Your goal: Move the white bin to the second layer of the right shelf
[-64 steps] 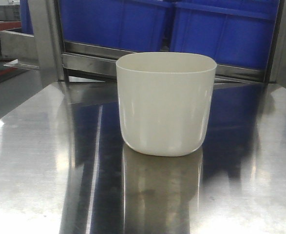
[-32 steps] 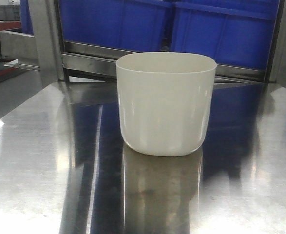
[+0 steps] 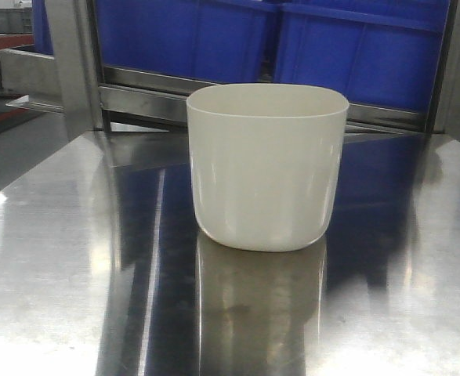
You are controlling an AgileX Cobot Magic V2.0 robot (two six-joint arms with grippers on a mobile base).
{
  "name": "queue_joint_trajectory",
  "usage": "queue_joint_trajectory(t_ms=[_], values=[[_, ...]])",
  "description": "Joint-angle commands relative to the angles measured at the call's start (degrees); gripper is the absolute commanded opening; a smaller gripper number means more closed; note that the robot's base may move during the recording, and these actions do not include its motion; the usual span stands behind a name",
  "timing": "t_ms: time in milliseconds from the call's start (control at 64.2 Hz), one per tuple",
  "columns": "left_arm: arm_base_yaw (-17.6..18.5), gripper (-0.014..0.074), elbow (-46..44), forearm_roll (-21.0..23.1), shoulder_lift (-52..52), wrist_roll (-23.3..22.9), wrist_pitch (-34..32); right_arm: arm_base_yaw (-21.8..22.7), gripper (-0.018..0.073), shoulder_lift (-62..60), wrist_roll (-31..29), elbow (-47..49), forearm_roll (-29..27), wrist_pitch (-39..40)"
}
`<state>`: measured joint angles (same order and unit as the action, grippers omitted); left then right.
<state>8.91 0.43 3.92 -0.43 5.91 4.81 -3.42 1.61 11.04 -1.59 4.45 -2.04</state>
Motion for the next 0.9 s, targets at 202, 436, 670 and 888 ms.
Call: queue_joint_trajectory(t_ms=[202, 436, 670, 888], values=[[0.2, 0.0085, 2.1, 0.3, -0.8, -0.2, -4.8, 0.3, 0.0053, 23.2, -0.5, 16.5, 0.6, 5.5], [0.2, 0.0085, 2.1, 0.3, -0.8, -0.2, -4.8, 0.2, 0.0053, 43.9, 2.5, 38.9, -0.6, -4.1], [0.2, 0.0085, 2.1, 0.3, -0.8, -0.2, -4.8, -3.4, 0.0053, 62.7, 3.0, 63.4, -7.9, -25.2], [0.2, 0.0085, 2.1, 0.3, -0.8, -0.2, -4.8, -11.2, 0.0053, 73.4, 2.9, 74.7, -7.9, -32.6]])
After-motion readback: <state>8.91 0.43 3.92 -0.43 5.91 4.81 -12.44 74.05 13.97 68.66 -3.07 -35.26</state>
